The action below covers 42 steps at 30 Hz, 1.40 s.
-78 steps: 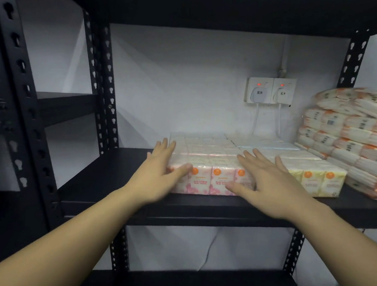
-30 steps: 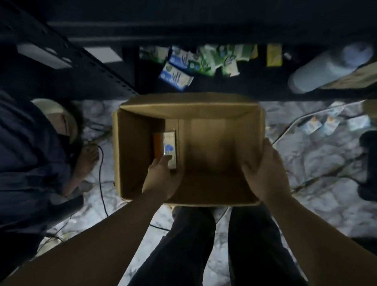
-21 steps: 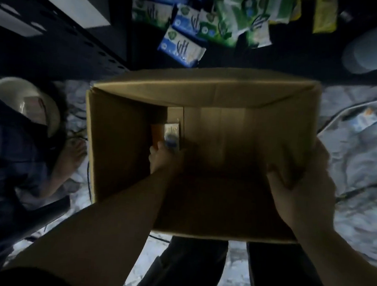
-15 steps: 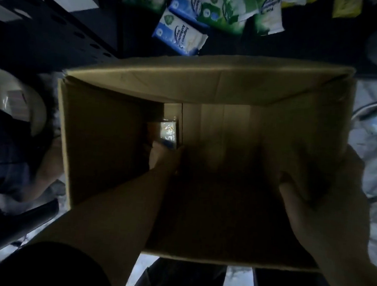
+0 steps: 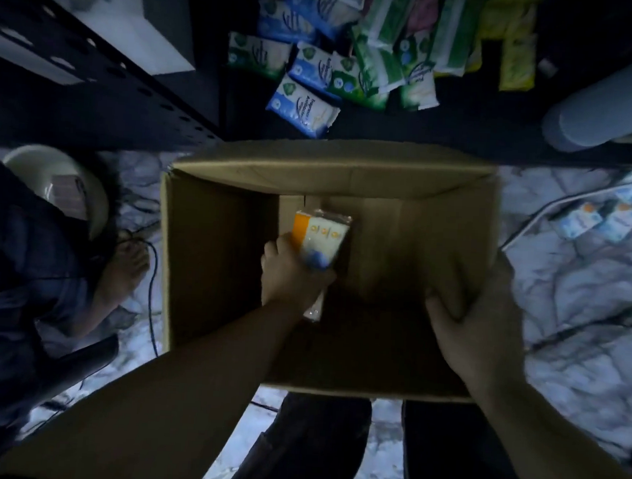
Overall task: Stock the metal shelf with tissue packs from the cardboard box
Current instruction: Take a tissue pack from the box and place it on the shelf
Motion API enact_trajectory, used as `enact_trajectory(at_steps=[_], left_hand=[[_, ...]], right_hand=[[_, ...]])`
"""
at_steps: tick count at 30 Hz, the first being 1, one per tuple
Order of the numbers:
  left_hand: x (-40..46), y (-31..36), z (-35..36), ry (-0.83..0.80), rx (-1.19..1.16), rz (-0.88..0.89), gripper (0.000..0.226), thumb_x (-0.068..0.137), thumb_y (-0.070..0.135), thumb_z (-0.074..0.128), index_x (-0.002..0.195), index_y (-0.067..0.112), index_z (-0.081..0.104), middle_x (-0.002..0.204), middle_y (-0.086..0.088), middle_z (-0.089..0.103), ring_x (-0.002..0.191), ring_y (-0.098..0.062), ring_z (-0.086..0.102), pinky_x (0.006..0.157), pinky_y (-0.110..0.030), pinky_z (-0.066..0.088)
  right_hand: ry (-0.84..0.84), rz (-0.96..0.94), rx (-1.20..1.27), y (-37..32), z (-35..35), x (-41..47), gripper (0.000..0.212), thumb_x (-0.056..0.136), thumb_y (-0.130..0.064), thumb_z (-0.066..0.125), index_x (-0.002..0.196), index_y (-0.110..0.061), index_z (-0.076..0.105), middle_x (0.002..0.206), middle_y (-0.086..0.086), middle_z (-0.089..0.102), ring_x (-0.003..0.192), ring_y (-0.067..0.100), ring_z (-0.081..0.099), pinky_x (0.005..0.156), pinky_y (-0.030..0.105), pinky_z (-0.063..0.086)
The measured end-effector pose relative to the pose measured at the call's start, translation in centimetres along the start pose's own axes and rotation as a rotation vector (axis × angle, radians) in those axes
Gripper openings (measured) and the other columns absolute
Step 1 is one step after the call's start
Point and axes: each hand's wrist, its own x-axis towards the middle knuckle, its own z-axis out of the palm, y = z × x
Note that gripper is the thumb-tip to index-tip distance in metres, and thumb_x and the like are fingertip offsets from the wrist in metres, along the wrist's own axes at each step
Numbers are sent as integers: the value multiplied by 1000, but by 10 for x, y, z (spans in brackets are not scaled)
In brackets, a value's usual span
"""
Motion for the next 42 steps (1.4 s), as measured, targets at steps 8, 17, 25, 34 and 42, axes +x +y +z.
enact_trajectory(at_steps=[8,17,25,34,42], left_hand=[[-106,60,-116,-30,29,212,97,60,38,90,143,14,44,128,-6,44,124,-31,45,104,-47,45],[-216,120,-237,66,90,360,95,57,46,88,137,14,49,125,-6,47,121,-29,48,97,-44,48],[-319,151,-334,125,107,552,96,61,55,79,144,21,43,127,-2,46,118,-26,49,95,-42,49],[-412,214,-471,320,24,773,102,58,61,74,149,33,37,116,14,39,111,-10,47,95,-36,51],[-483,283,-576,572,73,951,97,60,59,74,147,35,40,116,14,42,108,-11,50,92,-37,53]], right_hand=[[-422,94,-272,-34,-59,-4,84,88,-43,71,154,-16,27,134,14,62,118,37,62,89,40,51],[-438,-158,-284,-131,-169,-60,81,89,-47,66,159,-29,29,131,3,65,117,29,64,93,40,53],[-394,-275,-116,-231,-265,-147,47,103,-35,54,148,-26,47,143,-1,59,125,18,58,100,34,46],[-218,-599,171,-341,-371,-222,37,102,-42,57,136,-29,61,124,-15,66,103,-9,62,91,18,50],[117,-965,128,-430,-478,-246,45,98,-50,57,139,-31,58,127,-18,60,117,3,58,100,34,50]])
